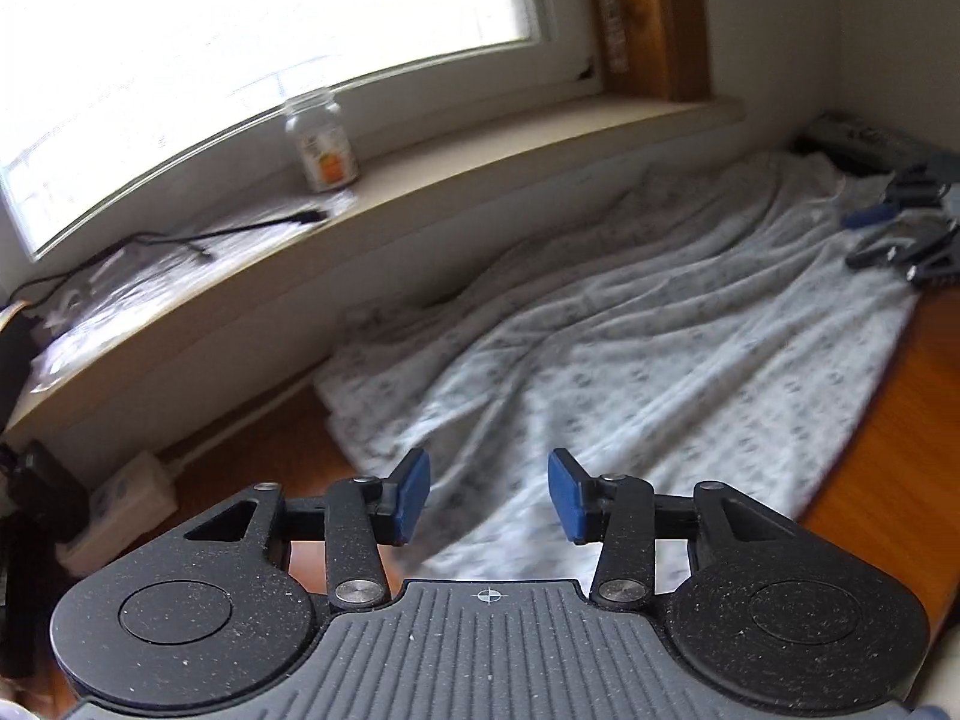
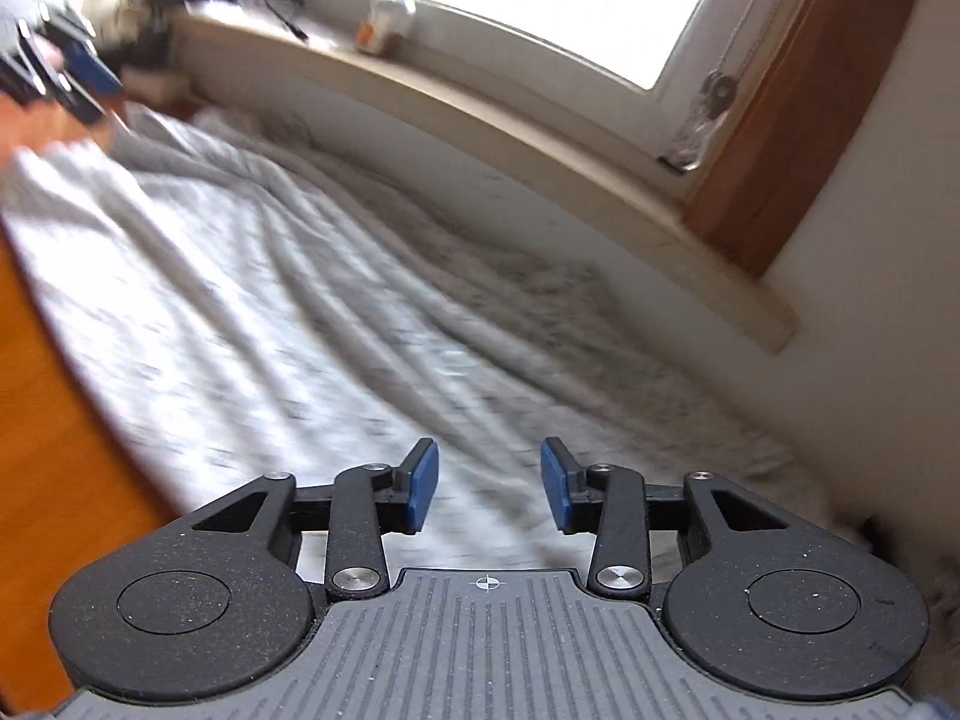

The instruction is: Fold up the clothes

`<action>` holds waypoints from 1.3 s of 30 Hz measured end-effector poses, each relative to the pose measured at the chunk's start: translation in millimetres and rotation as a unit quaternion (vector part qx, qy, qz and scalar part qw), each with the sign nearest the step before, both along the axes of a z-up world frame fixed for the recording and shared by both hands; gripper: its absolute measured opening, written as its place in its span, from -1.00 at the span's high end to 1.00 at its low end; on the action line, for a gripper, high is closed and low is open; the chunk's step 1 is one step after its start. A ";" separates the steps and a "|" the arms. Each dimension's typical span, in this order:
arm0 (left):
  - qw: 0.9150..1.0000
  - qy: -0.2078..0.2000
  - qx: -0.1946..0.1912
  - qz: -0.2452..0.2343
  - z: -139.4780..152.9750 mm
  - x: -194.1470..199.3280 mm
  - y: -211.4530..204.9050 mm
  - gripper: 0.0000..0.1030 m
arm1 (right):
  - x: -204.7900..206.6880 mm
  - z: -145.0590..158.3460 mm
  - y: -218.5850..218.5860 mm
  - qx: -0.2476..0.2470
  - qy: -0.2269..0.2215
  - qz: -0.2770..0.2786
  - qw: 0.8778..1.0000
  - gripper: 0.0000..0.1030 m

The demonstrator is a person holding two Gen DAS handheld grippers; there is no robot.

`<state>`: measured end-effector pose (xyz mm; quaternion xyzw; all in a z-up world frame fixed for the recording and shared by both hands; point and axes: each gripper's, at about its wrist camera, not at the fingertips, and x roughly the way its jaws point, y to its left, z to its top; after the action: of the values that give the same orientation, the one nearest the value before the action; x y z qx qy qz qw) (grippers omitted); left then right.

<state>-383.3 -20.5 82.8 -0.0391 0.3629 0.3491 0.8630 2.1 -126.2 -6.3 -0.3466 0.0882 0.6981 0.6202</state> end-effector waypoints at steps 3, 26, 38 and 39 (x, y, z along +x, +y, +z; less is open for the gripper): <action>0.999 0.001 -0.017 -0.032 -10.7 12.6 -15.3 0.13 | -2.7 -9.7 -2.6 -0.018 0.060 0.003 0.998 0.22; 0.993 -0.016 -0.103 -0.051 -43.1 -46.5 -53.4 0.12 | -2.6 -17.3 -57.8 -0.051 0.151 0.013 0.987 0.01; 0.995 -0.042 -0.093 0.019 -33.4 -55.6 7.4 -0.12 | 10.7 -10.1 -31.1 -0.019 0.118 0.016 0.993 -0.03; 0.994 -0.040 -0.098 0.018 -37.1 -53.3 11.6 -0.11 | 15.0 -8.1 -27.1 -0.019 0.113 0.013 0.993 -0.05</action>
<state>-436.6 -8.9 45.7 -0.1445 0.3598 0.3256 0.8623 17.1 -153.3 -14.3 -0.2786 0.1659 0.7392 0.5903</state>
